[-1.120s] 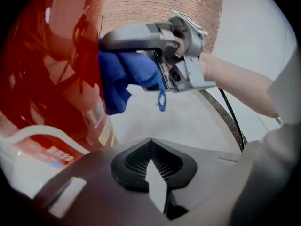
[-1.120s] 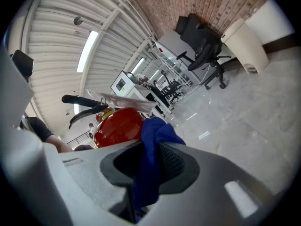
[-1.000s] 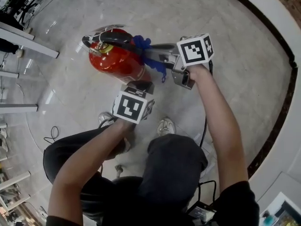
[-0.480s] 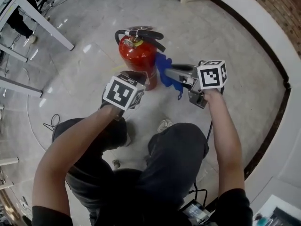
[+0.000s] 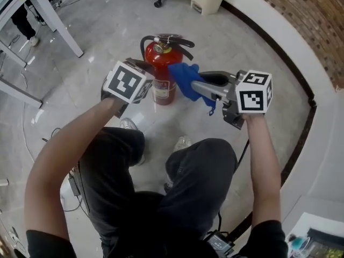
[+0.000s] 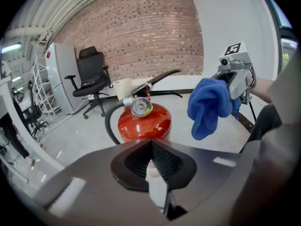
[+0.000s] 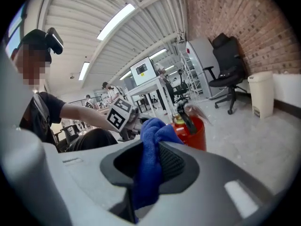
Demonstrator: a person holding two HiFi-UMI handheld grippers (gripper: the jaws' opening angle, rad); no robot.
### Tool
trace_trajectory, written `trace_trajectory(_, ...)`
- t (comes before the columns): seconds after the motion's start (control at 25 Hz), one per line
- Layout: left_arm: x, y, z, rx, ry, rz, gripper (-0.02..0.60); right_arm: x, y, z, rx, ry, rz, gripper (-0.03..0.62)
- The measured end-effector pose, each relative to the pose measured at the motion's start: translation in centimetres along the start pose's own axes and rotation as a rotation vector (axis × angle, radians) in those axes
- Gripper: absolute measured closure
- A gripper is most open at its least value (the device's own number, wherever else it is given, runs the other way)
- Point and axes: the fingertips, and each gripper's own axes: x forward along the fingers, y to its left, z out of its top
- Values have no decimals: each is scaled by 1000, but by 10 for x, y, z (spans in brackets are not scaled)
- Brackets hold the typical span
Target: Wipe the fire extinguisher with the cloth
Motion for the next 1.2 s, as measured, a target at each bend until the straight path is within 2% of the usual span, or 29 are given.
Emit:
trace_trajectory(0.12, -7, 7, 11, -51, -53, 2, 577, -15, 14, 36, -62, -34, -34, 497)
trace_trajectory(0.24, -10, 5, 35, -69, -105, -6, 577, -36, 20, 78, -129, -62, -70, 497)
trace_trajectory(0.36, -11, 2, 58, -51, -151, -12, 577, -50, 18, 120, -196, -81, -119, 497)
trace_trajectory(0.48, -12, 7, 67, -16, -156, 6, 577, -49, 9, 157, -242, -90, -151, 497)
trace_trajectory(0.6, -14, 18, 74, -31, -172, 12, 577, -35, -9, 178, -284, -49, -177, 497)
trace_trajectory(0.72, -15, 34, 69, -49, -175, 18, 577, -11, -36, 185, -297, 9, -202, 497)
trace_trajectory(0.84, -12, 49, 61, -76, -172, 21, 577, 17, -58, 185, -294, 71, -177, 497)
trace_trajectory(1.0, -2, 61, 57, -82, -164, 10, 577, 53, -77, 162, -315, 217, -90, 497)
trace_trajectory(1.2, 6, 65, 49, -64, -143, -15, 577, 89, -89, 117, -301, 417, 73, 497)
